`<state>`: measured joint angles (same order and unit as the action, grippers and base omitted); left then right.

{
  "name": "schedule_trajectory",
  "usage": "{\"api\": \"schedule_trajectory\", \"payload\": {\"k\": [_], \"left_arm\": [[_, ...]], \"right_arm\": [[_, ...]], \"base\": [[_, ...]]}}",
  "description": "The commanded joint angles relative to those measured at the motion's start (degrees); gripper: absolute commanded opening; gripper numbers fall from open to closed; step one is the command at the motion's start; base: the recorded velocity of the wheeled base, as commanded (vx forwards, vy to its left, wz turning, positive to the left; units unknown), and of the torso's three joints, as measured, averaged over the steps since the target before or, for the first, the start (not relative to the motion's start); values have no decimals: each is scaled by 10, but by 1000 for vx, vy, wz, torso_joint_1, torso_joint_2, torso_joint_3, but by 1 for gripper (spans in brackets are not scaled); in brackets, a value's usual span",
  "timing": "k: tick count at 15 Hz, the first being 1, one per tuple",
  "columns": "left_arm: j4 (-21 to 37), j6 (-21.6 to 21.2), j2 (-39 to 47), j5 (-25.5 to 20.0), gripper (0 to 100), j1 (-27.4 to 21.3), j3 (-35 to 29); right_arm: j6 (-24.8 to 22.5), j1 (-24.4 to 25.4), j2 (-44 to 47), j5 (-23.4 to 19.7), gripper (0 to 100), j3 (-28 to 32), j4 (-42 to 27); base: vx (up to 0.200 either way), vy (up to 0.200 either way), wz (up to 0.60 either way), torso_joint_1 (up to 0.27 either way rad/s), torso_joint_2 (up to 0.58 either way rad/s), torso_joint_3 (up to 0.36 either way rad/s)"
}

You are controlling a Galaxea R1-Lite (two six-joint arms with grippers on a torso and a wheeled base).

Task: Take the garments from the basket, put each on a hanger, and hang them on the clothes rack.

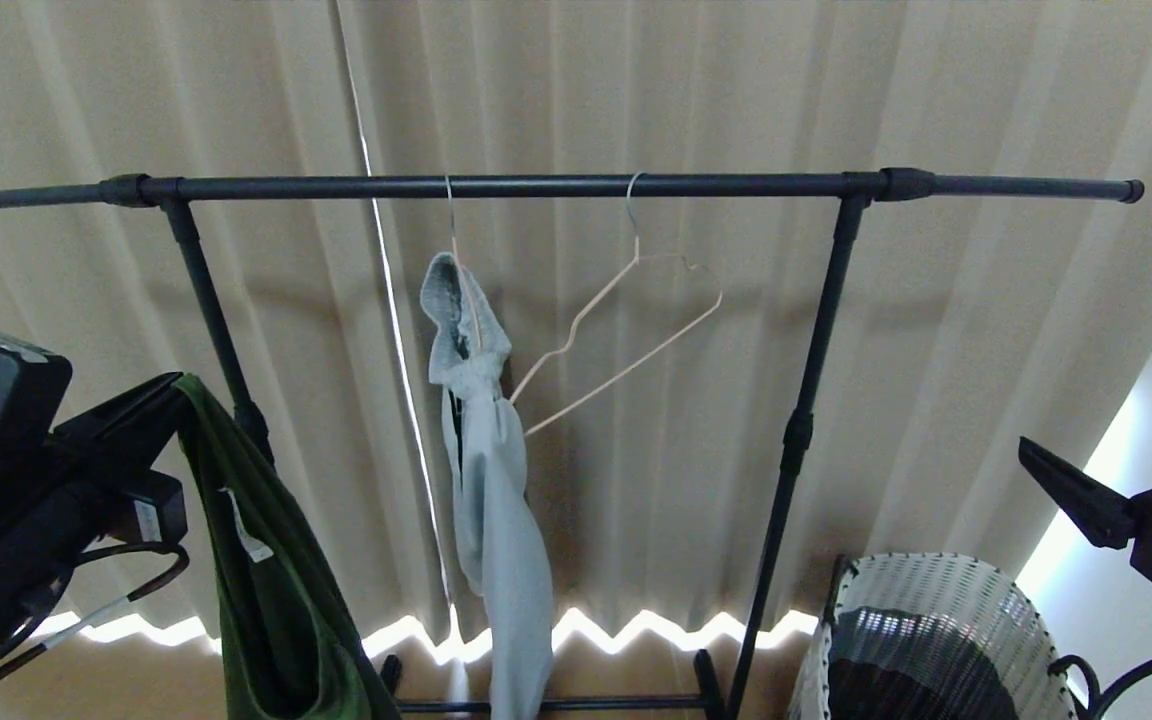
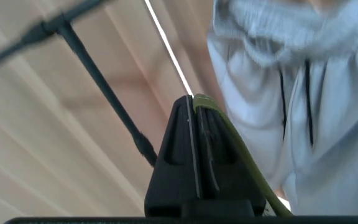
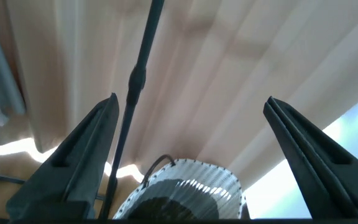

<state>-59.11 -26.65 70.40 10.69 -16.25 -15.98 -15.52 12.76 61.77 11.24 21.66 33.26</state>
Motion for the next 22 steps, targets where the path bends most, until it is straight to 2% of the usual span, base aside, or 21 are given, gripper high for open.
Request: {"api": "schedule_trajectory", "payload": {"k": [1,5,17,22], "left_arm": [[0,0,-4,-1,0,-1,0],[0,2,-9,-1,0,-2,-1],[0,3,-9,-1,0,-1,-4],[0,2,-13,-1,0,-9,-4]], "right_arm": [[0,0,1,0,100,0,0],[-1,1,1,0,100,0,0],[0,1,-2,-1,100,0,0],[0,1,1,-4,100,0,0]], "base": [[0,0,0,168,-354,-178],[0,0,0,49,-91,-47],[0,200,0,4,0,2],[0,0,0,0,0,0]]}}
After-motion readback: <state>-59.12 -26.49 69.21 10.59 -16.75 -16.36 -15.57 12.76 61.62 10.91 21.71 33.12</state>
